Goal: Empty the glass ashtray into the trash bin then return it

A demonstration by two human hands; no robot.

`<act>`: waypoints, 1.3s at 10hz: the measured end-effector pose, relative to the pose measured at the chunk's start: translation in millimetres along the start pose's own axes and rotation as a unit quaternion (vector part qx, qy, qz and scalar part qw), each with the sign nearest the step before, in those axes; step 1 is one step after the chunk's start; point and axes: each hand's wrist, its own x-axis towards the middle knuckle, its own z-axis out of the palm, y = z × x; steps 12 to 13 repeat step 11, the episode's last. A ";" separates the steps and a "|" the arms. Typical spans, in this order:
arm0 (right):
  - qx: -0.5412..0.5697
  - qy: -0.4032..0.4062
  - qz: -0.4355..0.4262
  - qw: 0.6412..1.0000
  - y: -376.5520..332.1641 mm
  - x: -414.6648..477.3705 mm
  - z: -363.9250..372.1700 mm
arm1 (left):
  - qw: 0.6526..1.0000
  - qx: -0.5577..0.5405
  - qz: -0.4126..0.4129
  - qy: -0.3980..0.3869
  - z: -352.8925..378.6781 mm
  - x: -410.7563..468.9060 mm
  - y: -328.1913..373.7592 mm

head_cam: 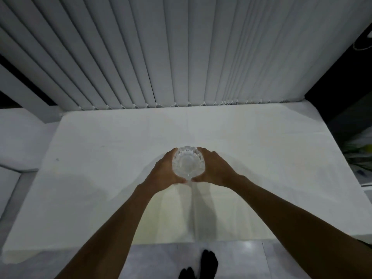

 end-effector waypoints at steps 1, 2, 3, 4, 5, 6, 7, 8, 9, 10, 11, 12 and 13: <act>-0.009 -0.004 0.005 1.000 13.9 12.9 11.9 | 1.000 -0.006 0.007 0.012 7.4 12.5 -7.3; -0.023 0.003 -0.011 1.000 20.3 25.1 14.2 | 1.000 0.006 0.001 0.025 12.2 23.6 -12.6; -0.038 0.012 -0.024 0.999 26.4 35.5 16.2 | 0.999 0.020 -0.006 0.035 14.6 33.3 -16.1; -0.041 0.020 -0.019 0.999 30.2 44.3 19.1 | 0.999 0.032 -0.003 0.043 15.9 40.9 -19.1; -0.067 0.009 -0.013 0.998 33.7 47.8 23.0 | 0.998 0.049 0.003 0.051 16.5 43.8 -21.4; -0.069 0.008 -0.011 0.998 37.5 48.4 24.8 | 0.997 0.050 0.008 0.053 17.3 45.6 -24.7; -0.079 0.008 -0.009 0.997 39.6 48.8 24.4 | 0.997 0.055 0.006 0.055 17.2 46.1 -25.9; -0.082 0.008 -0.009 0.997 40.2 48.1 25.5 | 0.996 0.062 0.006 0.056 17.5 45.8 -27.4; -0.092 -0.001 0.000 0.996 36.0 46.2 22.9 | 0.995 0.085 -0.010 0.049 17.4 44.1 -23.5; -0.095 -0.018 -0.005 0.995 31.0 44.9 19.9 | 0.993 0.116 -0.022 0.031 17.4 40.7 -20.6; -0.095 -0.009 0.001 0.995 19.5 43.8 5.5 | 0.990 0.138 -0.026 0.023 4.5 34.9 -6.9; -0.095 -0.009 0.001 0.995 19.5 43.8 5.5 | 0.990 0.138 -0.026 0.023 4.5 34.9 -6.9; -0.095 -0.009 0.001 0.995 19.5 43.8 5.5 | 0.990 0.138 -0.026 0.023 4.5 34.9 -6.9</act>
